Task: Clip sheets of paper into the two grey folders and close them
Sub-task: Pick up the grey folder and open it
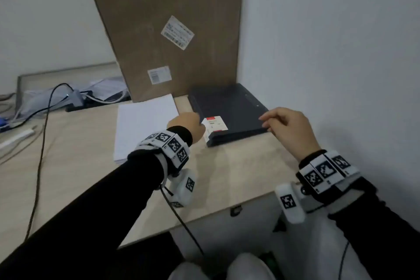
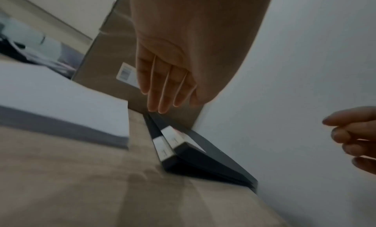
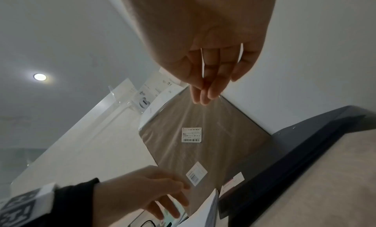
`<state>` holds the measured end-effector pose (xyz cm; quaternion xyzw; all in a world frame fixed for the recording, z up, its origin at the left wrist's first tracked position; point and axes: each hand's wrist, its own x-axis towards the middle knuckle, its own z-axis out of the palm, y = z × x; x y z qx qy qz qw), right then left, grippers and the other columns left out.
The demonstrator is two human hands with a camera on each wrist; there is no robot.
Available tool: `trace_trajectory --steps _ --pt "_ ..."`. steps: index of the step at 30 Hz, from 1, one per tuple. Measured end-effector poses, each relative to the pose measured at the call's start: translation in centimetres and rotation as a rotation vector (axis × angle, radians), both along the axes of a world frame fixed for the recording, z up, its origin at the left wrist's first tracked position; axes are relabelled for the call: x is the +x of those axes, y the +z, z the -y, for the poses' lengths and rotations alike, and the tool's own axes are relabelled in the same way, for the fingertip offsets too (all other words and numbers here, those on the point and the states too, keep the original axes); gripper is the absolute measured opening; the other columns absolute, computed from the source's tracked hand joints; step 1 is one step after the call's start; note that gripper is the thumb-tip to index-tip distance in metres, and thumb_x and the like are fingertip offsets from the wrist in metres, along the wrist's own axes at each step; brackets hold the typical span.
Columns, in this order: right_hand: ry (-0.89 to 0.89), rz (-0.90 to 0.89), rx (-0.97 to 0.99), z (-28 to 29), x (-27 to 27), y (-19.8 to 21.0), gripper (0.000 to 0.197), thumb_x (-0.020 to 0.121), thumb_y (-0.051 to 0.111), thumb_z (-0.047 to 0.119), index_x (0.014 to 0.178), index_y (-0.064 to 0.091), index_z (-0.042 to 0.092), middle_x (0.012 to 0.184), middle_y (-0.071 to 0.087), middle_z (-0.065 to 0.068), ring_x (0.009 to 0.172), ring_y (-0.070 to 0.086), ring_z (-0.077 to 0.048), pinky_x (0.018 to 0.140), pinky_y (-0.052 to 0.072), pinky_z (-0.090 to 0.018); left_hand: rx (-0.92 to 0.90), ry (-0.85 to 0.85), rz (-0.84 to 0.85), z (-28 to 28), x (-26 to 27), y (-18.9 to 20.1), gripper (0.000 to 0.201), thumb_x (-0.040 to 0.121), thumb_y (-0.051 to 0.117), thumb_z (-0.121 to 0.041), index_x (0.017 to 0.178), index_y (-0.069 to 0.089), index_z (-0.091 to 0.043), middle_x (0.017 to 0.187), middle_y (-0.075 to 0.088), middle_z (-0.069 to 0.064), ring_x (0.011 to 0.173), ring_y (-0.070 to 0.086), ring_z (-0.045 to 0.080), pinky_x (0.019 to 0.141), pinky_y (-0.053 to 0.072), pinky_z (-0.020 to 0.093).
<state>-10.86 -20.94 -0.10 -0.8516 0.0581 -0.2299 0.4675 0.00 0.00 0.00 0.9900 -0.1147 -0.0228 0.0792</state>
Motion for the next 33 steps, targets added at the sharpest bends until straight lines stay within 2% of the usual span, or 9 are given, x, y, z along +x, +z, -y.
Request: trace_trajectory --steps 4,11,13,16,22,25,27,30,33 --pt "-0.03 -0.002 0.042 0.9 -0.9 0.0 0.03 0.085 0.048 0.003 0.084 0.072 0.019 0.076 0.071 0.004 0.074 0.065 -0.012 0.075 0.054 -0.023 -0.099 0.075 -0.156 3.2 1.3 -2.5 0.048 0.092 0.043 -0.037 0.13 0.045 -0.006 0.129 0.056 0.012 0.113 0.056 0.031 0.087 0.045 0.033" --pt "-0.023 -0.003 0.07 3.0 -1.5 -1.4 0.028 0.085 0.05 0.001 0.085 0.072 0.018 0.074 0.07 0.006 0.068 0.062 -0.003 0.066 0.048 -0.005 -0.377 0.427 -0.238 6.3 4.7 -6.2 0.077 0.075 0.062 -0.053 0.131 0.039 -0.006 0.13 0.054 0.013 0.116 0.055 0.032 0.098 0.043 0.035" --pt "-0.015 0.003 0.07 3.6 -1.4 -1.9 0.028 0.086 0.05 0.0 0.086 0.073 0.017 0.075 0.071 0.003 0.068 0.062 -0.005 0.065 0.048 -0.005 -0.399 0.451 -0.274 6.3 5.7 -6.4 0.081 0.069 0.067 -0.054 0.13 0.042 -0.008 0.126 0.057 0.01 0.113 0.057 0.03 0.092 0.044 0.031" --pt "0.008 -0.011 0.082 4.2 -1.2 -2.8 0.028 0.087 0.05 0.0 0.087 0.072 0.016 0.076 0.071 0.002 0.069 0.063 -0.004 0.067 0.051 -0.009 -0.475 0.433 -0.348 6.3 6.5 -6.2 0.072 0.08 0.062 -0.045 0.136 0.04 -0.006 0.135 0.05 0.012 0.123 0.05 0.029 0.103 0.041 0.033" --pt "-0.011 -0.091 0.127 4.9 -0.5 -5.0 0.032 0.087 0.049 0.0 0.086 0.067 0.027 0.077 0.07 0.004 0.064 0.06 0.004 0.063 0.047 -0.005 -1.298 0.417 -0.398 4.7 5.8 -4.1 0.029 0.089 0.052 -0.005 0.117 0.053 0.003 0.106 0.064 0.019 0.085 0.066 0.029 0.068 0.061 0.04" --pt "-0.062 -0.119 0.186 4.8 -0.2 -5.1 0.024 0.089 0.05 0.007 0.096 0.065 0.024 0.083 0.067 0.006 0.071 0.062 0.004 0.064 0.045 -0.007 -1.41 0.276 -0.353 3.0 3.8 -2.3 0.023 0.093 0.047 -0.004 0.114 0.054 0.002 0.096 0.066 0.013 0.074 0.069 0.02 0.057 0.061 0.028" --pt "-0.092 -0.148 0.201 4.5 -0.5 -4.8 0.022 0.091 0.053 0.018 0.111 0.06 0.025 0.093 0.062 0.009 0.09 0.061 -0.008 0.079 0.045 -0.018 -1.428 0.199 -0.328 1.3 1.9 -1.6 0.013 0.094 0.045 -0.003 0.103 0.055 -0.003 0.093 0.067 0.01 0.066 0.072 0.014 0.059 0.061 0.028" --pt "-0.076 -0.249 0.247 4.0 -1.2 -4.1 0.041 0.093 0.051 0.034 0.132 0.047 0.022 0.116 0.053 0.01 0.11 0.052 -0.009 0.095 0.04 -0.027 -1.496 0.144 -0.383 -2.1 -0.8 -1.7 0.027 0.095 0.047 -0.007 0.12 0.048 0.002 0.113 0.066 0.018 0.088 0.071 0.022 0.06 0.059 0.029" --pt "0.128 -0.343 0.479 2.9 -2.2 -3.2 0.03 0.097 0.045 0.038 0.116 0.058 0.02 0.115 0.067 0.004 0.098 0.066 -0.009 0.091 0.051 -0.03 -1.534 0.088 -0.461 -5.2 -4.4 -1.6 0.029 0.096 0.044 -0.01 0.124 0.047 -0.001 0.102 0.072 0.009 0.087 0.072 0.024 0.062 0.059 0.028"
